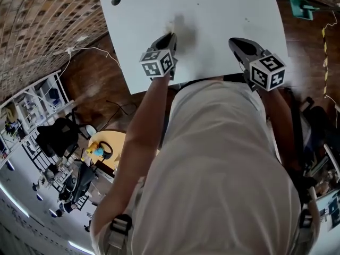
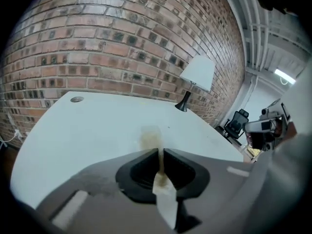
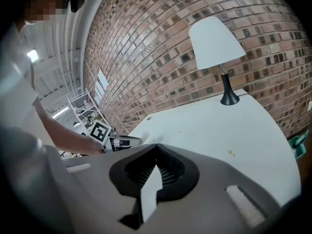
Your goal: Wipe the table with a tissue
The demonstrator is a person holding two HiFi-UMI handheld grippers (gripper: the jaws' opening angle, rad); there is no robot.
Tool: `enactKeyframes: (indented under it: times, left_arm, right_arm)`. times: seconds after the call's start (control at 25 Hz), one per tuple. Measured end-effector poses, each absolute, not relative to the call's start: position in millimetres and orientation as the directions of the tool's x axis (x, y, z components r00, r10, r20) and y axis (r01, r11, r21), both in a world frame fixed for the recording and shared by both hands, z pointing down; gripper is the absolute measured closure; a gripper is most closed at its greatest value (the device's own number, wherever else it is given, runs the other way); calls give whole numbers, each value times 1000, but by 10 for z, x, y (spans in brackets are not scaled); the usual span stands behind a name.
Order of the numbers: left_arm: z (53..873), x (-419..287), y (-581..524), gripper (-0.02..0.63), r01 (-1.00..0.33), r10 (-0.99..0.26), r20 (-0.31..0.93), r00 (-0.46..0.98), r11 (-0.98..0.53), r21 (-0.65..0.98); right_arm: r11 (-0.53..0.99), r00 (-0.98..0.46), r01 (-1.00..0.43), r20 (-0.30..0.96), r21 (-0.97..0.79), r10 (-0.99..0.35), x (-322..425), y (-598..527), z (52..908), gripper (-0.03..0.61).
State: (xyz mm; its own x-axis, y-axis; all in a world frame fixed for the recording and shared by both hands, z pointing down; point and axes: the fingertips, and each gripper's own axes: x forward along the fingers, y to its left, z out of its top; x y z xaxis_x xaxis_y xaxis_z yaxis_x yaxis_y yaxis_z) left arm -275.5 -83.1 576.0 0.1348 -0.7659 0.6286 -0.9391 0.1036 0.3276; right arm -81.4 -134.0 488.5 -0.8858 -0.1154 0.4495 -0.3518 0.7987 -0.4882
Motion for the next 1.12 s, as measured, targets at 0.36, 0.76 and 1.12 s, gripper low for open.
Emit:
enactKeyframes:
  times: [0.36,0.76,1.12]
  left_arm:
    - [5776,-2301,-1692,572,-889,-747,631,208,125,441]
    - [5835,-2570,-2445,572,-930,-711,694,115,168,327]
    - [5997,-2499,-2547,574,-965,-677,732,75,137,225]
  right_arm:
    - [807,-897,-333,429,-488,-110,-375,-1840,4858,571]
    - [780,-901,-360,409,-512,-147,113,-2172,4778,571]
    - [740,-881,-426,426,-521,-207,401,-2284,4881,571]
